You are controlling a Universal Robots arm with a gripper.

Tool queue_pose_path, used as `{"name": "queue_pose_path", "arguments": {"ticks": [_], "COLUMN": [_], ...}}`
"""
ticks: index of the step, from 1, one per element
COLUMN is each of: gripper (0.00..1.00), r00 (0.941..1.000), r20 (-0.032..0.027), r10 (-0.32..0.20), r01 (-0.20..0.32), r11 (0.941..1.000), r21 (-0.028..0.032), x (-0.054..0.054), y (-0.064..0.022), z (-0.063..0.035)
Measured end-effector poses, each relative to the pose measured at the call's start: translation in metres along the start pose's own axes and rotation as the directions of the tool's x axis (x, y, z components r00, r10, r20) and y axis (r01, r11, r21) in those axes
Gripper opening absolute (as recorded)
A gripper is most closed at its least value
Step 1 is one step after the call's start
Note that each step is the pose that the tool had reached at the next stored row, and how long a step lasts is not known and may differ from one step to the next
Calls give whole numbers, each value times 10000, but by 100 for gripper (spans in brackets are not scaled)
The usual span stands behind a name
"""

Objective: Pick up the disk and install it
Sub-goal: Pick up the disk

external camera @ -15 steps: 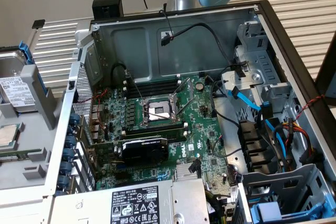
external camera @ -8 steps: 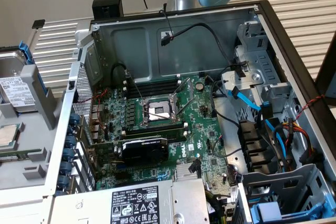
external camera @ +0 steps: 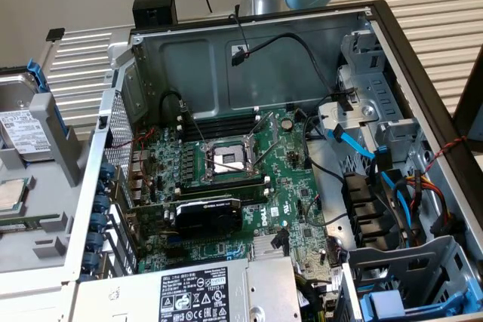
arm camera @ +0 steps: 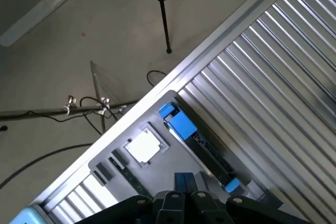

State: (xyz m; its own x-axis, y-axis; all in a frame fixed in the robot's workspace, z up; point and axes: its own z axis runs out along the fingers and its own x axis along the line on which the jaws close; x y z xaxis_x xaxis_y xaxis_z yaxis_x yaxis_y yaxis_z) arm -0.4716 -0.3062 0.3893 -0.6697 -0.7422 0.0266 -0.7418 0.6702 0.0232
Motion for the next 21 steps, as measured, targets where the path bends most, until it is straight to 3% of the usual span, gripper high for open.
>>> {"name": "queue_pose_path", "arguments": {"ticks": [5,11,15,21], "gripper": [11,11,11,11], "r00": [9958,9801,9629,9280], "r20": [16,39,54,42], "r10": [-910,-1986,-2696,-3726], "r01": [910,1985,2695,3724], "r11": [9958,9800,9628,9277], "r21": [13,116,196,262], "x": [0,0,0,0], "y": [-1,0,0,0], "z": [4,6,8,12]}}
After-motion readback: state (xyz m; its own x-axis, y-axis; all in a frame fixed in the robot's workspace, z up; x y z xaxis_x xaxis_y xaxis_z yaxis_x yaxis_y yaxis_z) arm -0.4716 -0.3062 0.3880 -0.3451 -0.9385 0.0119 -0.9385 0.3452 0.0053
